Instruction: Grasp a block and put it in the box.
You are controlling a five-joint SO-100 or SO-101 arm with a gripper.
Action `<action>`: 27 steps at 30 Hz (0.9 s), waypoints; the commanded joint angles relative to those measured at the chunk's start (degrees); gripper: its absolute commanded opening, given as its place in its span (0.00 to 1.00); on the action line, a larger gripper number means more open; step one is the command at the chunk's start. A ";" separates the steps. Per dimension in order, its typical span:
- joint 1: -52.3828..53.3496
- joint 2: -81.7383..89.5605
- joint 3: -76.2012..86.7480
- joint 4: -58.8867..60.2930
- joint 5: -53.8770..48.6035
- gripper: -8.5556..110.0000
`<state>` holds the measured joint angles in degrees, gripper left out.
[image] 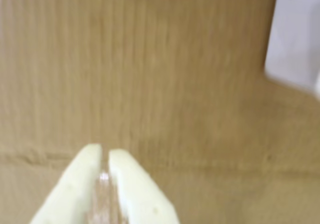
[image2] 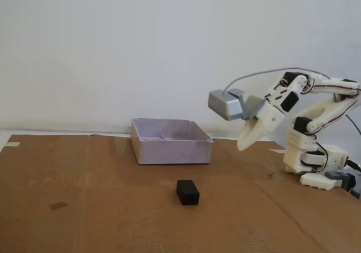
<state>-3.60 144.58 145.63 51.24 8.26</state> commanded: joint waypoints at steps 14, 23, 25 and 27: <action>-8.88 -20.39 -23.99 -5.62 0.62 0.07; -11.34 -28.04 -30.94 -5.71 3.34 0.07; -11.34 -29.18 -32.61 -5.71 2.99 0.07; -11.25 -30.32 -34.45 -5.71 2.90 0.07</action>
<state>-15.03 113.73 120.15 48.16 10.81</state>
